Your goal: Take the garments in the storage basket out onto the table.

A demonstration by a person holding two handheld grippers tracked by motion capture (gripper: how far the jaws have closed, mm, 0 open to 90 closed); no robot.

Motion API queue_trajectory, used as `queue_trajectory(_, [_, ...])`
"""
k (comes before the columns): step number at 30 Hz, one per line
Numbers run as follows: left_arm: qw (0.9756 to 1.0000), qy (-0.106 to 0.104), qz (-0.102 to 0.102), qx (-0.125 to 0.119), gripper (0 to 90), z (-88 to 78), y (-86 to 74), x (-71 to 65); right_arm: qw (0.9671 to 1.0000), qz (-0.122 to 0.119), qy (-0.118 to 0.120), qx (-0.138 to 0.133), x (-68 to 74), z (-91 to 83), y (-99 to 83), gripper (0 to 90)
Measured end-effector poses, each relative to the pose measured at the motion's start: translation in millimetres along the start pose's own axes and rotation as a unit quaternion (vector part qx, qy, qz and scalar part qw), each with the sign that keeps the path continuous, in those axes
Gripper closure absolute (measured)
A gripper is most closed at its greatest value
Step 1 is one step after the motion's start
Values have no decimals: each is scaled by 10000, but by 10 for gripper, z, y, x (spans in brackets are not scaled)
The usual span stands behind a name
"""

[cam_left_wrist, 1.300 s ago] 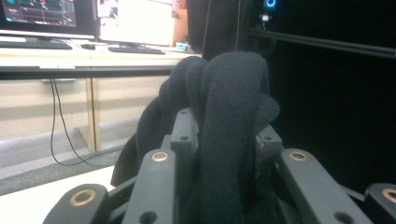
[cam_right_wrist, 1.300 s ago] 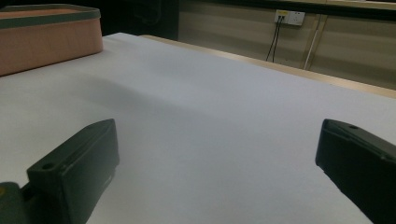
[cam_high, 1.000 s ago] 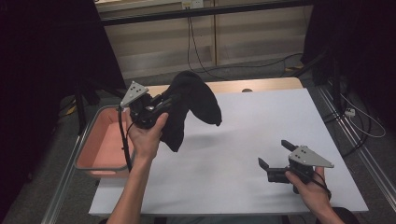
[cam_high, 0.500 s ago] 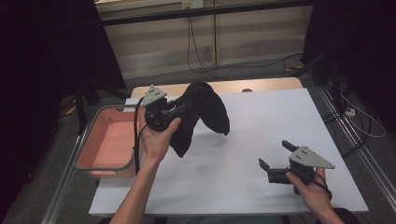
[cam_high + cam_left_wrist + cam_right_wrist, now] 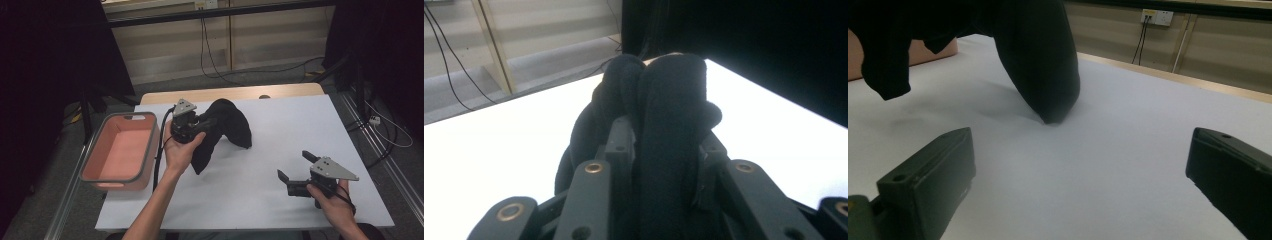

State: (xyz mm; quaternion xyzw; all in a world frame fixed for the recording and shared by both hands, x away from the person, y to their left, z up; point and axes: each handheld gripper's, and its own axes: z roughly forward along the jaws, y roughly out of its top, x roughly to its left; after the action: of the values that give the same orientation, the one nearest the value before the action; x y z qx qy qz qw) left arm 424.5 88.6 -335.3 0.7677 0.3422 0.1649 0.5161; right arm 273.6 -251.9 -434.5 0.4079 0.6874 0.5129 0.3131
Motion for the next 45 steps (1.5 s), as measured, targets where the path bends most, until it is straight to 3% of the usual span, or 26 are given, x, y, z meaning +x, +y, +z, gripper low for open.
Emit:
queue_trajectory(6, [9998,-65,-121,108,681,177,-62,-32,10000,-13,-1,12,2,2,-2,0])
queue_trajectory(16, [9989,-51,-83,467,669,510,-237,-59,10000,-21,5,16,3,-1,-2,0])
queue_trajectory(19, [9983,51,-26,576,660,594,-296,-67,10000,-31,11,16,5,-3,-3,0])
queue_trajectory(22, [9975,-2,-93,695,654,669,-358,-42,10000,-27,6,20,5,-6,-3,0])
queue_trajectory(28, [9970,24,-37,770,653,730,-496,-50,10000,-27,2,19,7,-9,-3,0])
queue_trajectory(39, [9945,-172,-143,1022,637,879,-618,-129,10000,-37,3,25,9,-6,-4,0])
queue_trajectory(45, [9939,-115,-213,1078,612,970,-675,-125,10000,-38,5,26,9,-8,-4,0])
